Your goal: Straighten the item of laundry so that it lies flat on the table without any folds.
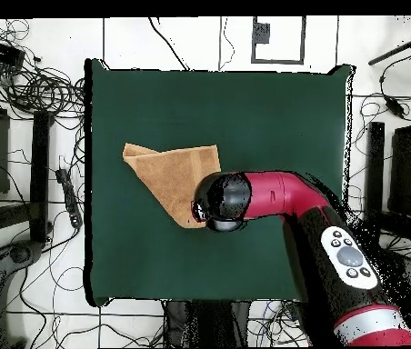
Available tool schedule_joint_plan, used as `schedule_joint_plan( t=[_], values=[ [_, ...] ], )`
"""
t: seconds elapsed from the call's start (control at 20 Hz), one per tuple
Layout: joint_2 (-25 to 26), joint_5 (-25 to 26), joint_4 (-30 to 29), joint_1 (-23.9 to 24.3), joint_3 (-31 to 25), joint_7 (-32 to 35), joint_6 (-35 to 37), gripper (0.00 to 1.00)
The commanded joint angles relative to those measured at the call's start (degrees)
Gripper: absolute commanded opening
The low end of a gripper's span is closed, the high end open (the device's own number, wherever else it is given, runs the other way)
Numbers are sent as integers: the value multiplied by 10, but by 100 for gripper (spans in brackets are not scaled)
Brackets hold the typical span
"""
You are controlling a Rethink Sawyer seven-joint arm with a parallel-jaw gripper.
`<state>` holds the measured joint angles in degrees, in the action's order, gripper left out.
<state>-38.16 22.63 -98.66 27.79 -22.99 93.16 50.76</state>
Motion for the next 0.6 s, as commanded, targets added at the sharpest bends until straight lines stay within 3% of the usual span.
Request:
schedule_joint_plan(
  t=[0.05, 0.1, 0.6],
  values=[
    [1, 24, -33, -5, -51, -99, 48, 0],
    [1, 32, -34, -3, -54, -107, 46, 100],
    [2, 45, -32, -4, -60, -110, 45, 100]
  ],
)
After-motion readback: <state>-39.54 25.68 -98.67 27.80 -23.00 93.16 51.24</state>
